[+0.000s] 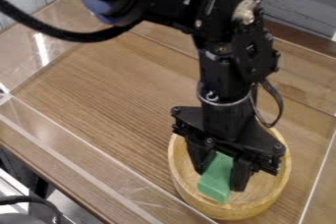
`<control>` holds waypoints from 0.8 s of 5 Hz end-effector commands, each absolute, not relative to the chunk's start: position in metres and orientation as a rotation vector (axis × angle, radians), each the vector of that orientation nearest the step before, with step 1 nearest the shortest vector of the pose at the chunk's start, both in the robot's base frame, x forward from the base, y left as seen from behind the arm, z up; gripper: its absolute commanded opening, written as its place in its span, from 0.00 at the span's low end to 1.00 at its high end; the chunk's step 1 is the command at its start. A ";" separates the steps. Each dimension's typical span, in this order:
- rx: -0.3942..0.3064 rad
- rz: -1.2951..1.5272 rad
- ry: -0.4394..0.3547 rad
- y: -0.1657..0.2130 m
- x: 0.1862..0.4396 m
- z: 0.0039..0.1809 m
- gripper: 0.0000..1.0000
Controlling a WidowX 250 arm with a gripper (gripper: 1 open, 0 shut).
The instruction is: Put the green block in the brown bowl
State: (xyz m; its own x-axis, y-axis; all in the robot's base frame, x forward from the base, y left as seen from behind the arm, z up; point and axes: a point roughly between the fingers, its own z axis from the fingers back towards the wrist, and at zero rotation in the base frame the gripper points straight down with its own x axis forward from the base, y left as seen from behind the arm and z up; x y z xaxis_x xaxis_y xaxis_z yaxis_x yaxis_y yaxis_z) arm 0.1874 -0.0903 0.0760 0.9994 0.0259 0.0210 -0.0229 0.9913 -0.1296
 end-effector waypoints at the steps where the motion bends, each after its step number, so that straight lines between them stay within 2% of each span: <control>1: -0.143 0.036 -0.049 -0.088 0.194 0.080 0.00; 3: -0.146 0.053 -0.046 -0.082 0.199 0.075 0.00; 4: -0.147 0.064 -0.047 -0.079 0.201 0.074 1.00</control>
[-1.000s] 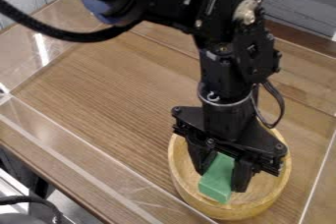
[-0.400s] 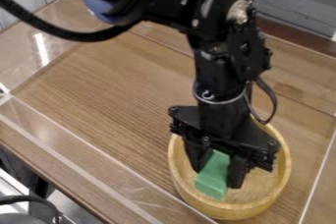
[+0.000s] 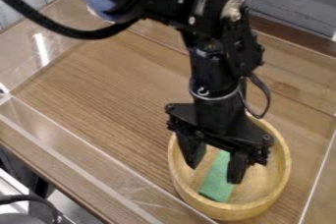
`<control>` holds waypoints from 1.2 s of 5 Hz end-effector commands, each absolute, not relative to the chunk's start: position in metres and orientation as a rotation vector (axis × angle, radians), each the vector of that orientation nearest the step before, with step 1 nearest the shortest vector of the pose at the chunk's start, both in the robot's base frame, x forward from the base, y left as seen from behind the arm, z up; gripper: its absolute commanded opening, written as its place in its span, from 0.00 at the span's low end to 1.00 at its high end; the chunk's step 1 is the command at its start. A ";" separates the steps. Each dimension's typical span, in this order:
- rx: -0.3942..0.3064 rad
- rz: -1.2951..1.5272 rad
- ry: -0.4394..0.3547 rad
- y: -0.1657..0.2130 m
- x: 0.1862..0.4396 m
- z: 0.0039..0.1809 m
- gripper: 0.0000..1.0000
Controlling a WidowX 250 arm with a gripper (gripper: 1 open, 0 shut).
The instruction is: Put the green block in the brown bowl
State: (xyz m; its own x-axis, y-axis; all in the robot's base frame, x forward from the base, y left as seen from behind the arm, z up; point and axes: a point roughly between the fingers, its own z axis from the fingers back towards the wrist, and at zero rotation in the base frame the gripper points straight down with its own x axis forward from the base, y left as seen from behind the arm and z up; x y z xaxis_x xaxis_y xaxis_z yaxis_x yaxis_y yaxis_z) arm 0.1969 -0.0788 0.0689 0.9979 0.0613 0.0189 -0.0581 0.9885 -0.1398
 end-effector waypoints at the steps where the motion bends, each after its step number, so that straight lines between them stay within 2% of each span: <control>1: -0.145 0.077 -0.049 -0.071 0.206 0.073 1.00; 2: -0.145 0.086 -0.050 -0.070 0.207 0.064 1.00; 4: -0.136 0.101 -0.059 -0.073 0.208 0.033 1.00; 5: -0.135 0.105 -0.059 -0.072 0.208 0.026 1.00; 6: -0.135 0.109 -0.056 -0.072 0.208 0.023 0.00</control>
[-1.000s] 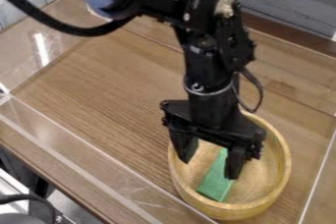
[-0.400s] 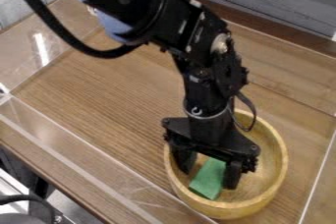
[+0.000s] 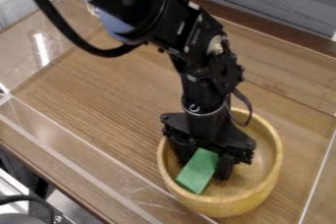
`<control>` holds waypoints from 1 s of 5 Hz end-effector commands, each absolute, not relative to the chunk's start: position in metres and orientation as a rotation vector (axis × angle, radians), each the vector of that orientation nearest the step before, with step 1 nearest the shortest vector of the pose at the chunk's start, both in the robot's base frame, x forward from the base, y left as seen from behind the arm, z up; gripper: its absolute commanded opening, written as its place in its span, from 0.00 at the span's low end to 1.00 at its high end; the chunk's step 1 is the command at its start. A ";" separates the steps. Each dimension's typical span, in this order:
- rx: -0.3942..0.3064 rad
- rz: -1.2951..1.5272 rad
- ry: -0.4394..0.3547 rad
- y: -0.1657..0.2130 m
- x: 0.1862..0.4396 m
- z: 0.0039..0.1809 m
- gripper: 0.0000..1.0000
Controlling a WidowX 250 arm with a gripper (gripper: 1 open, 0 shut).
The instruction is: Put the green block in the brown bowl
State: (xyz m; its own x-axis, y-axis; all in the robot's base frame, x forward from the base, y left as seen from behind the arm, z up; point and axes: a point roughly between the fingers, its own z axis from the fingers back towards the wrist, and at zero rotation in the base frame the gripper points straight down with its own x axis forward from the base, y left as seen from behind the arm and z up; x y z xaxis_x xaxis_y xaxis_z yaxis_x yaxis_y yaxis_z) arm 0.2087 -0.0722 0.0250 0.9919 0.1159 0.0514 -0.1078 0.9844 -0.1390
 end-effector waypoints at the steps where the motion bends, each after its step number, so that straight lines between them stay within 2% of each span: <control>1: -0.136 0.113 -0.046 -0.072 0.206 0.022 0.00; 5: -0.139 0.120 -0.015 -0.075 0.203 0.024 0.00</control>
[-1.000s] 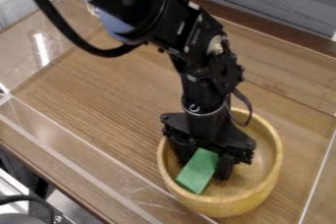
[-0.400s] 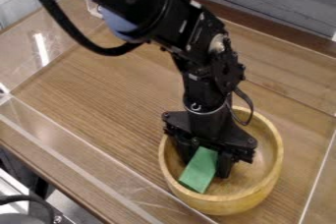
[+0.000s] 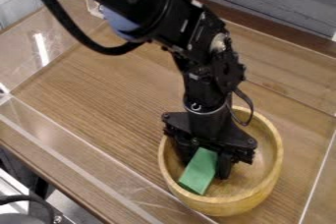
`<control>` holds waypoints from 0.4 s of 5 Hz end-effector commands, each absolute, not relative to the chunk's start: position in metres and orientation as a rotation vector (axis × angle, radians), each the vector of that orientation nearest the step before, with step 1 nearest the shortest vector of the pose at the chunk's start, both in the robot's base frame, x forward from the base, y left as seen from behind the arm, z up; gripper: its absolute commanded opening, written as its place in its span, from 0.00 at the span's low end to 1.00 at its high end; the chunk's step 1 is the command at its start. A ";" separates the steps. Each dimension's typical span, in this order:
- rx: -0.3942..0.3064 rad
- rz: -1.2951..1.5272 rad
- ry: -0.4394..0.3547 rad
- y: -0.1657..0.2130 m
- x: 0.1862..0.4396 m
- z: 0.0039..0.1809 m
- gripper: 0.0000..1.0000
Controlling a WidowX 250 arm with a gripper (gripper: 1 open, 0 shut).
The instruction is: Put the green block in the brown bowl
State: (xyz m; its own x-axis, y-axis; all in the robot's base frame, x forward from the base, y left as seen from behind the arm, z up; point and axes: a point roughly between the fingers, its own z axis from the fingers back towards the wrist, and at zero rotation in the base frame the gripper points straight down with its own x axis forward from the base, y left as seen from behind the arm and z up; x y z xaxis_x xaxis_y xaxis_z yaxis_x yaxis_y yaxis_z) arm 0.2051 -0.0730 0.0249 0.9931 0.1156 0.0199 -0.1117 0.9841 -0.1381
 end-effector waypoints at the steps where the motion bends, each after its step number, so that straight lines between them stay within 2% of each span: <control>1: -0.139 0.122 -0.008 -0.075 0.202 0.024 0.00; 2: -0.139 0.125 -0.001 -0.076 0.201 0.025 0.00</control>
